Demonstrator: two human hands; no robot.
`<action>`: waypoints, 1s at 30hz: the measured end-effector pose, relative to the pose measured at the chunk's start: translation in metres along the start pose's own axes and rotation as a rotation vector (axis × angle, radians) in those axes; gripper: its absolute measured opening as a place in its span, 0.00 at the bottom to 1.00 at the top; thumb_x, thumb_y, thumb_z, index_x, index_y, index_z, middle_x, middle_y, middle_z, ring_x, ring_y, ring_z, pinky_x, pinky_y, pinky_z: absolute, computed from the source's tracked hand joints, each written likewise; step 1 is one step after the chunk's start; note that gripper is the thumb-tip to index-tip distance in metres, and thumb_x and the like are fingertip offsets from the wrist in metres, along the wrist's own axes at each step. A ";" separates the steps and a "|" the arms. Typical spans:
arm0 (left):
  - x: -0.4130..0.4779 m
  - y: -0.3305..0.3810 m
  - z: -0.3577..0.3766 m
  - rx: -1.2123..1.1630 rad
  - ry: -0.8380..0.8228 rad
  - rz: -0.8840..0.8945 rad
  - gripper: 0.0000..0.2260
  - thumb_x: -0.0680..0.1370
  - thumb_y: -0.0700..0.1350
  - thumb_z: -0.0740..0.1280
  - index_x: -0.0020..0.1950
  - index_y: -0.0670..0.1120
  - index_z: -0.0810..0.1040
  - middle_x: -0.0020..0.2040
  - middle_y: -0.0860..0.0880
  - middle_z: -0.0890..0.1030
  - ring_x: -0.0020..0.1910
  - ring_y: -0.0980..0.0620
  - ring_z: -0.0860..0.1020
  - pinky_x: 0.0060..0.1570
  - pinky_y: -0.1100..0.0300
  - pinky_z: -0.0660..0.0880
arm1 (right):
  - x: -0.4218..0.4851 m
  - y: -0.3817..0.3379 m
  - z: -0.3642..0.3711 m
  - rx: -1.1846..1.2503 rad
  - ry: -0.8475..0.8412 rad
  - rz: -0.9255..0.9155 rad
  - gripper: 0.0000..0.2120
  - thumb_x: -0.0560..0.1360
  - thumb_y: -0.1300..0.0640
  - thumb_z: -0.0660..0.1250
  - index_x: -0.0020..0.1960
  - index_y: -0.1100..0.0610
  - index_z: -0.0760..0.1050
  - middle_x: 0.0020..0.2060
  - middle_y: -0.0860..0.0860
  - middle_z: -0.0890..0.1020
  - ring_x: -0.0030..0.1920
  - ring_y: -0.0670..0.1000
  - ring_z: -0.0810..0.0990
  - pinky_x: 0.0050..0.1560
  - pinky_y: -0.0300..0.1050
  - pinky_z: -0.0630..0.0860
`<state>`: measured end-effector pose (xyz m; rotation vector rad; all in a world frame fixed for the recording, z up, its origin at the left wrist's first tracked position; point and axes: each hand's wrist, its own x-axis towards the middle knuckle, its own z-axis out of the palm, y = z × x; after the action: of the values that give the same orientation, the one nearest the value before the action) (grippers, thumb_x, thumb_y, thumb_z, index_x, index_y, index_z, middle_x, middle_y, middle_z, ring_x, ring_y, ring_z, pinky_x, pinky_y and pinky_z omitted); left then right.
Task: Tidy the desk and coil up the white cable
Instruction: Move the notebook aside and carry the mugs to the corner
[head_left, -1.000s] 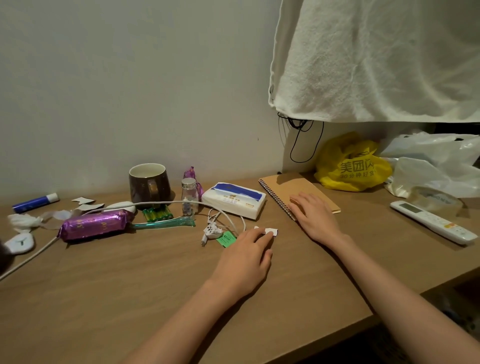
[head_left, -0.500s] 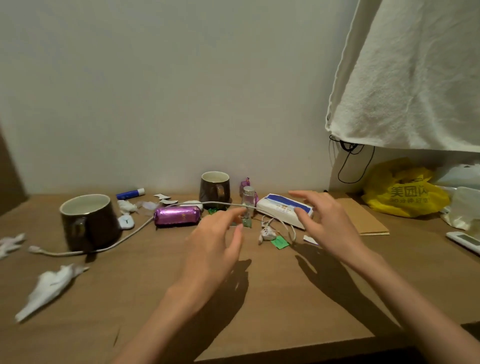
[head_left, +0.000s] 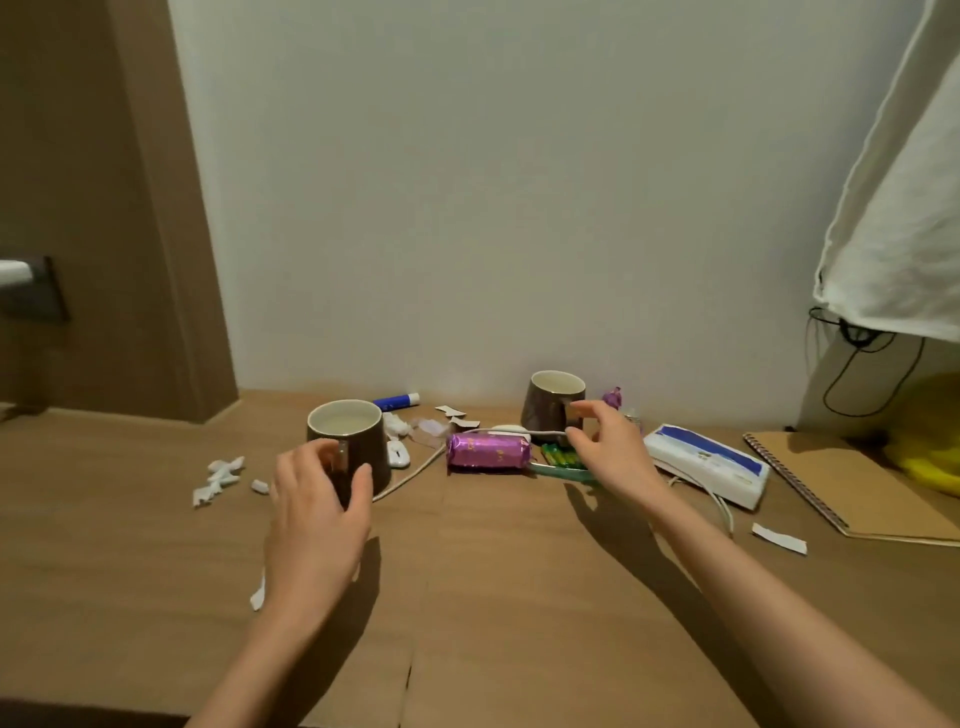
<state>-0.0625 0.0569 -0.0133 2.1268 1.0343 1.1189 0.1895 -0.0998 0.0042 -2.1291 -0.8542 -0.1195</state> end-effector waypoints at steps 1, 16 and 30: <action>0.004 -0.005 -0.001 -0.028 -0.019 -0.031 0.16 0.77 0.50 0.63 0.63 0.46 0.67 0.57 0.48 0.69 0.58 0.47 0.71 0.53 0.52 0.71 | 0.006 0.002 0.007 -0.002 -0.009 0.040 0.19 0.78 0.56 0.64 0.68 0.56 0.69 0.64 0.53 0.75 0.60 0.52 0.76 0.59 0.49 0.77; 0.055 -0.015 0.005 -0.512 -0.436 -0.445 0.16 0.82 0.49 0.54 0.49 0.43 0.80 0.41 0.48 0.84 0.26 0.54 0.69 0.24 0.66 0.64 | 0.064 -0.008 0.015 0.521 -0.189 0.620 0.11 0.82 0.56 0.57 0.48 0.62 0.73 0.37 0.54 0.79 0.24 0.46 0.63 0.17 0.33 0.60; 0.076 -0.015 0.012 -0.812 -0.385 -0.643 0.15 0.82 0.46 0.53 0.37 0.46 0.68 0.29 0.50 0.64 0.20 0.57 0.58 0.19 0.67 0.57 | 0.069 -0.032 0.021 0.580 -0.130 0.516 0.14 0.83 0.56 0.51 0.39 0.56 0.63 0.29 0.51 0.62 0.27 0.46 0.60 0.19 0.34 0.59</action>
<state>-0.0300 0.1265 0.0035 1.1653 0.7911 0.6104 0.2185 -0.0343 0.0361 -1.7412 -0.3235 0.4814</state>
